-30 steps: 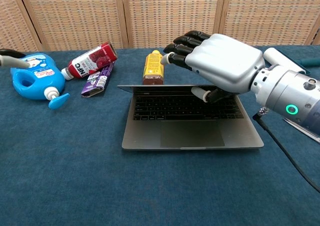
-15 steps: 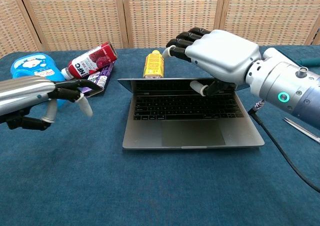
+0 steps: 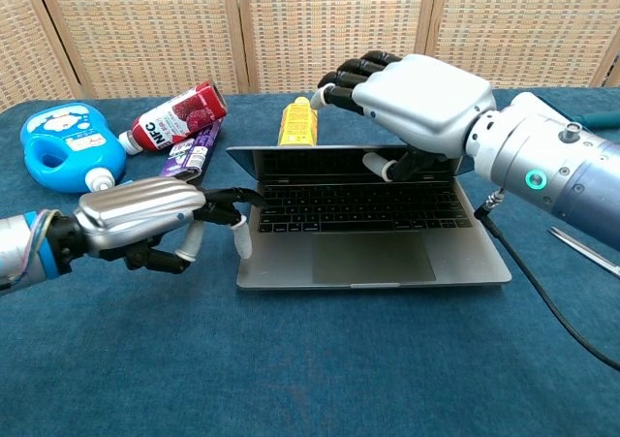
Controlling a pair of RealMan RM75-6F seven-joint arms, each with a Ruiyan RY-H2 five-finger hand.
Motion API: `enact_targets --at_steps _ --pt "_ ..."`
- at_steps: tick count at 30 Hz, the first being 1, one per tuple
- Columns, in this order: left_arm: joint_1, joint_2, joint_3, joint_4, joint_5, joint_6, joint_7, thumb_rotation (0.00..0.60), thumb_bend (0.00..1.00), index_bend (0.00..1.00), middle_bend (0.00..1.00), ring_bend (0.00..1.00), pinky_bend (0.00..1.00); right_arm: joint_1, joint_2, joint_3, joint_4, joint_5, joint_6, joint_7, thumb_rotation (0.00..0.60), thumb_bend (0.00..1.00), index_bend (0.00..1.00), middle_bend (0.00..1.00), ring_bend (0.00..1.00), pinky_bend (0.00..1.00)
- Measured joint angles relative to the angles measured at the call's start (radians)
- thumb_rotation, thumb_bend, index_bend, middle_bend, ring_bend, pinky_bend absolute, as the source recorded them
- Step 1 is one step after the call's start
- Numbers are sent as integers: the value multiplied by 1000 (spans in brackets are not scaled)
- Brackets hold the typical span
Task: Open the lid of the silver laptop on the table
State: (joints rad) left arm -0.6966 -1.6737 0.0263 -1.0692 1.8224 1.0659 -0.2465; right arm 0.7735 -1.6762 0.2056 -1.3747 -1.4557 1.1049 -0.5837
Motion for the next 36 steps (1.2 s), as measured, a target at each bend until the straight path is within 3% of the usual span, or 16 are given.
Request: enact_targets --at_steps 6,15,24,36 --pt "-29 -66 0 44 -30 -21 6 600 1000 387 115 257 272 9 2 2 5 6 -4 3 600 616 174 158 54 61" --pt "-54 -93 6 49 -64 -51 47 600 1000 380 115 257 272 27 -7 11 48 7 -3 9 600 617 174 158 54 61" --pt "-62 -105 16 52 -91 -56 58 600 1000 378 115 257 272 44 15 51 62 39 -1 9 600 616 174 157 55 61" --pt "-65 -109 30 59 -112 -54 60 600 1000 377 115 257 272 74 54 127 128 165 -44 -4 600 612 174 157 55 61"
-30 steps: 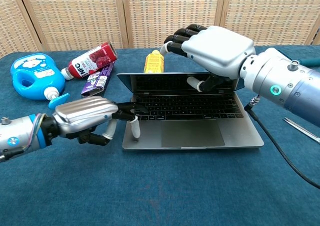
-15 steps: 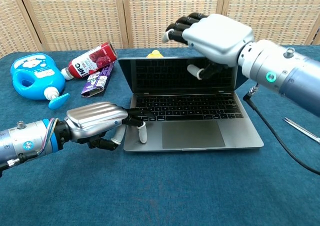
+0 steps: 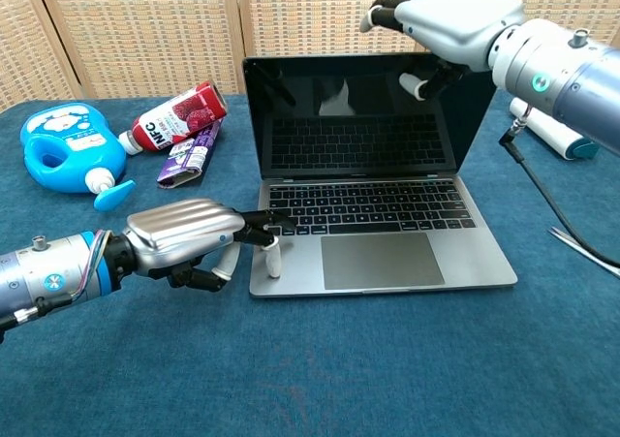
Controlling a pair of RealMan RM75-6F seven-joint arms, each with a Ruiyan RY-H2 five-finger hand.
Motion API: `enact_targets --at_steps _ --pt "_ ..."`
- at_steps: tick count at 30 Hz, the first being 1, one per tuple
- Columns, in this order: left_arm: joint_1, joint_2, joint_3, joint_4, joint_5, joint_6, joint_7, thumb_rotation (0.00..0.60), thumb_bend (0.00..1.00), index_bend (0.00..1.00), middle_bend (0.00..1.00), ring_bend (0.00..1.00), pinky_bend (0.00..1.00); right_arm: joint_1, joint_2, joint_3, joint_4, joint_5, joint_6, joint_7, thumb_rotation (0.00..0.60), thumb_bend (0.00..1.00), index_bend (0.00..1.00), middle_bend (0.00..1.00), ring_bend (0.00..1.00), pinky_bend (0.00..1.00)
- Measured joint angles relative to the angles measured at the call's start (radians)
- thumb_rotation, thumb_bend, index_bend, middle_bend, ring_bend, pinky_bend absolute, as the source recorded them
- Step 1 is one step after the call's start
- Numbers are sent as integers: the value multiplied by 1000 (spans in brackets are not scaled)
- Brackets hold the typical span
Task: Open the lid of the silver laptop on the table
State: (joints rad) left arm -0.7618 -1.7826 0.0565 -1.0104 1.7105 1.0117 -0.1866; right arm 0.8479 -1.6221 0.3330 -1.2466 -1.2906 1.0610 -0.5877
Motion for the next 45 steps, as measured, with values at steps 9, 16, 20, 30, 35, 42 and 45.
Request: enact_targets --at_steps 9,16,20,30,35,42,45 --pt "2 -14 8 21 -10 11 -17 600 1000 377 115 257 272 37 -10 39 111 111 -49 -11 600 611 174 162 58 61" --pt "4 -16 14 37 -14 22 -34 600 1000 377 115 257 272 59 -17 47 145 159 -55 -13 600 607 174 163 59 61" --pt "6 -13 19 38 -14 31 -41 600 1000 377 115 257 272 62 -15 43 129 160 -42 -15 600 598 174 164 59 62" --pt "17 3 23 26 -6 82 -69 600 1000 362 115 257 265 46 18 25 27 151 8 -17 600 565 174 160 59 62" --pt "26 36 22 6 11 152 -105 600 1000 347 112 248 244 15 61 14 -67 111 69 7 600 559 174 160 59 62" --pt "45 158 27 -76 36 242 -143 600 362 141 5 36 75 -65 170 -15 -233 25 184 49 600 493 174 154 59 55" --pt "69 229 28 -119 36 281 -118 600 13 72 0 0 42 -121 236 -46 -284 -37 247 79 600 365 164 144 59 35"
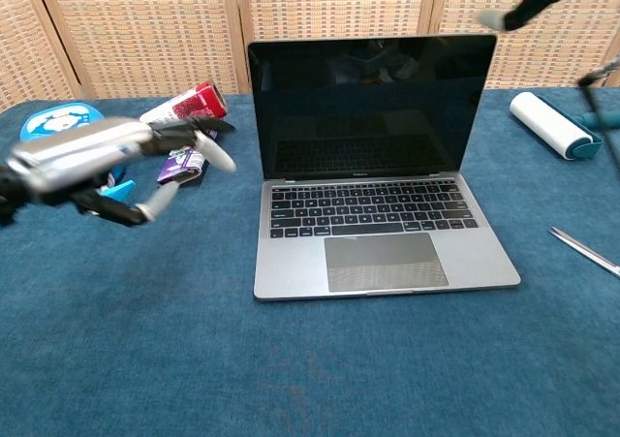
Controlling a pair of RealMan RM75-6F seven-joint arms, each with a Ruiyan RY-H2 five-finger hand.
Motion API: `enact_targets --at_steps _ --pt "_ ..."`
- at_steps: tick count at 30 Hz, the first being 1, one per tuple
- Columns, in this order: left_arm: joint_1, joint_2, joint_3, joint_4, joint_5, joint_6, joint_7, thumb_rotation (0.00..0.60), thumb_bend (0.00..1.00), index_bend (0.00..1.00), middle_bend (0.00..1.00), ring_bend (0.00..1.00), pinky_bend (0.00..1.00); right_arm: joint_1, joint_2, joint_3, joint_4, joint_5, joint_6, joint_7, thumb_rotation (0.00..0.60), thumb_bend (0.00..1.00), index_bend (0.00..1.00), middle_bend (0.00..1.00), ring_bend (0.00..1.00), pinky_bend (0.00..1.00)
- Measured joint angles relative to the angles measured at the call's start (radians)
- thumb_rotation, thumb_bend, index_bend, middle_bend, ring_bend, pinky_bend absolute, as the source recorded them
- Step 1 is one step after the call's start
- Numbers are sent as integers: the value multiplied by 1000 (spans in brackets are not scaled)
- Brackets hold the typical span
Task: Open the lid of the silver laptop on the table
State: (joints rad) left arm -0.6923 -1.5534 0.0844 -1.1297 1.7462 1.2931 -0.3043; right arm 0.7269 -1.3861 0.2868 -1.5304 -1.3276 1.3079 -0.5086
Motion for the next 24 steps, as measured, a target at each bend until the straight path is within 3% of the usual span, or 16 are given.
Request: enact_targets --at_steps 3,7,13,17,24 --pt "49 37 -7 -29 -15 68 79 600 0 6 0 0 3 -67 70 -47 -33 -62 56 53 600 197 129 113 43 4" --pt "151 98 -8 -91 -55 171 161 600 0 0 0 0 0 -144 139 -104 -48 -106 95 114 600 7 41 20 0 0" --pt "305 200 -25 -192 -178 257 218 600 0 0 0 0 0 -265 206 -177 -71 -110 142 163 600 0 10 0 0 0" --pt "381 284 -35 -314 -260 290 221 600 0 0 0 0 0 -343 221 -213 -68 -106 184 213 600 0 3 0 0 0" --pt "481 398 -18 -464 -309 307 227 600 0 0 0 0 0 -459 221 -264 -53 -122 280 273 600 0 0 0 0 0"
